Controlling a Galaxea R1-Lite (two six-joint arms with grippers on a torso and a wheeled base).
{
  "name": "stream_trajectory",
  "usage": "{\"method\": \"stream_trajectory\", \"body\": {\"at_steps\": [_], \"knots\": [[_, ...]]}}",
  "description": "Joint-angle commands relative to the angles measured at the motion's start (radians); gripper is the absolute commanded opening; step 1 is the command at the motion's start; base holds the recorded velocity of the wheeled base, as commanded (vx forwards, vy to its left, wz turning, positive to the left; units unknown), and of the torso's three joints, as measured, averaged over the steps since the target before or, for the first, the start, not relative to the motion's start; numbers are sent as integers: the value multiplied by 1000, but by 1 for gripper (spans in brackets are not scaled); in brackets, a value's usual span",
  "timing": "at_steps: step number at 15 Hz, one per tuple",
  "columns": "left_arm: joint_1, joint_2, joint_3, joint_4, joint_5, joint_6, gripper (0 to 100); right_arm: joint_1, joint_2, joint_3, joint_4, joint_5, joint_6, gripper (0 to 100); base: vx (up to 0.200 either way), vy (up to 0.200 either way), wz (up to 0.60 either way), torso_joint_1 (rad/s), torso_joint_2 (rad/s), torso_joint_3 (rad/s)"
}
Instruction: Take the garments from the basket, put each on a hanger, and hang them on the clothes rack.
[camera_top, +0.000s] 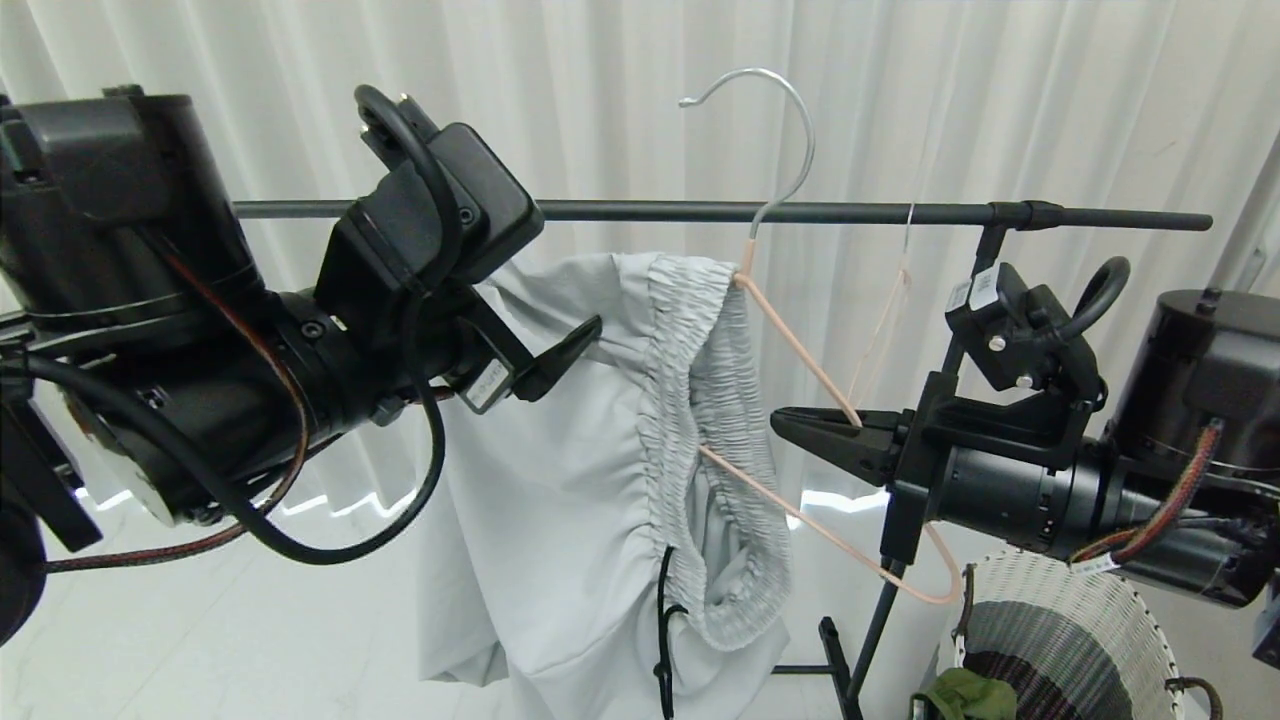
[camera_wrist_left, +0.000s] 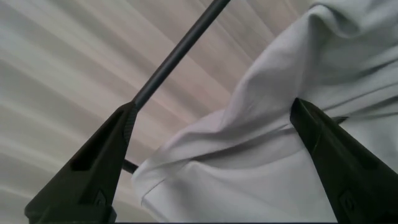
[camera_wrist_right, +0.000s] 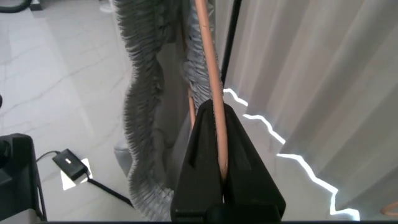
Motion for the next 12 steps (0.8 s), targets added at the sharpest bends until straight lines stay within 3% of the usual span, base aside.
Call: {"method": "stream_trajectory", "body": {"at_steps": [1, 10, 11, 12], "knots": [[1, 27, -10, 0, -2, 0, 100, 5, -1, 2, -1, 2, -1, 0, 0, 0, 0, 0, 0, 0], [18, 67, -38, -2, -78, -2, 100, 55, 1, 14, -3, 43, -10, 0, 0, 0, 0, 0, 0, 0], [20, 67, -38, -2, -78, 0, 0, 57, -1, 19, -3, 43, -10, 0, 0, 0, 0, 0, 0, 0], [20, 67, -36, -2, -78, -2, 0, 58, -1, 20, -3, 43, -10, 0, 0, 0, 0, 0, 0, 0]]}}
